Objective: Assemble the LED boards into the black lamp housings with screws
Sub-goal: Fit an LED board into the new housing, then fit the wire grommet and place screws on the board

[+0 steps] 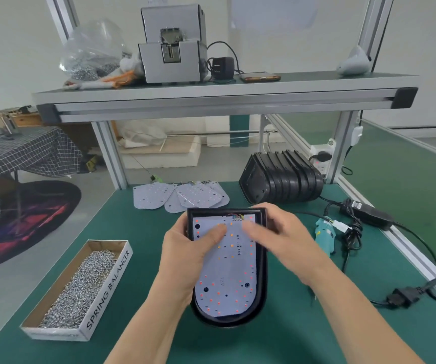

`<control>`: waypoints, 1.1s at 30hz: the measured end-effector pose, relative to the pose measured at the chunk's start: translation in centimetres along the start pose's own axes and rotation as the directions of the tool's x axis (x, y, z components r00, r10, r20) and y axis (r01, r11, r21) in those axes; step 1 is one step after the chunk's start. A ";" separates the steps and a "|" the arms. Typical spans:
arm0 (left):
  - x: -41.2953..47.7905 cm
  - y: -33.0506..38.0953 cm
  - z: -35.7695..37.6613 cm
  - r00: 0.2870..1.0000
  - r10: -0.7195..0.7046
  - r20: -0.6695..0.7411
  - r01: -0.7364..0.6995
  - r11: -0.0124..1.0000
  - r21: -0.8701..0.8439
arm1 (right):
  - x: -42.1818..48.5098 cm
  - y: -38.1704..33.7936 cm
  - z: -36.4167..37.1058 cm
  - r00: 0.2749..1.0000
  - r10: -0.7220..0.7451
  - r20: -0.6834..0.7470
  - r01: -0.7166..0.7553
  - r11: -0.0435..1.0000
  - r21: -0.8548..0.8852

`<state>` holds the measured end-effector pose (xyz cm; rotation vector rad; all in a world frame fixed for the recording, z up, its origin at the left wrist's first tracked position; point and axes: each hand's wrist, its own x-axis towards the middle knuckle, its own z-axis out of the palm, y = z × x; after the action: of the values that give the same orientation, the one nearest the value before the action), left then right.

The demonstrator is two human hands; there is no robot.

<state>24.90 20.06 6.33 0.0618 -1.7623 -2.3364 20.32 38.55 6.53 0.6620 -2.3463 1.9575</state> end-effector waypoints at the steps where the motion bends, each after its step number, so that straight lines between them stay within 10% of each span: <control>1: 0.0 -0.1 0.2 1.000 -0.007 0.004 0.007 1.000 0.008 | -0.2 0.1 0.4 1.000 -0.014 -0.022 0.013 0.998 -0.060; 8: 0.0 -0.1 -0.4 0.990 0.020 0.140 -0.031 0.997 0.071 | -1.0 1.0 1.5 0.988 0.101 -0.121 -0.062 0.956 0.288; 14: 0.5 -0.4 -0.8 0.987 0.028 0.156 -0.040 0.997 0.070 | -1.0 1.4 1.9 0.988 0.074 -0.135 -0.057 0.990 0.126; 19: 1.6 0.3 -2.0 0.963 0.075 0.259 -0.105 0.989 0.105 | 0.2 1.1 -0.5 0.983 0.168 0.070 -0.179 0.823 0.540; 24: 2.0 0.2 -2.1 0.892 -0.040 0.451 0.062 0.998 -0.034 | -0.3 2.0 1.3 0.936 0.125 0.329 -0.167 0.981 0.102; 30: 2.8 0.6 -4.4 0.905 0.002 0.425 0.054 0.991 -0.120 | 0.9 1.8 0.0 0.975 0.042 0.216 -0.129 0.904 0.407; 33: 3.4 0.1 -6.3 0.940 -0.030 0.340 0.082 0.987 -0.139 | 0.8 1.0 -1.4 0.964 0.016 0.266 -0.081 0.968 0.236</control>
<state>22.64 13.40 4.99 -0.3370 -1.7330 -2.6431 18.95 39.74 6.09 0.9407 -2.2944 2.3395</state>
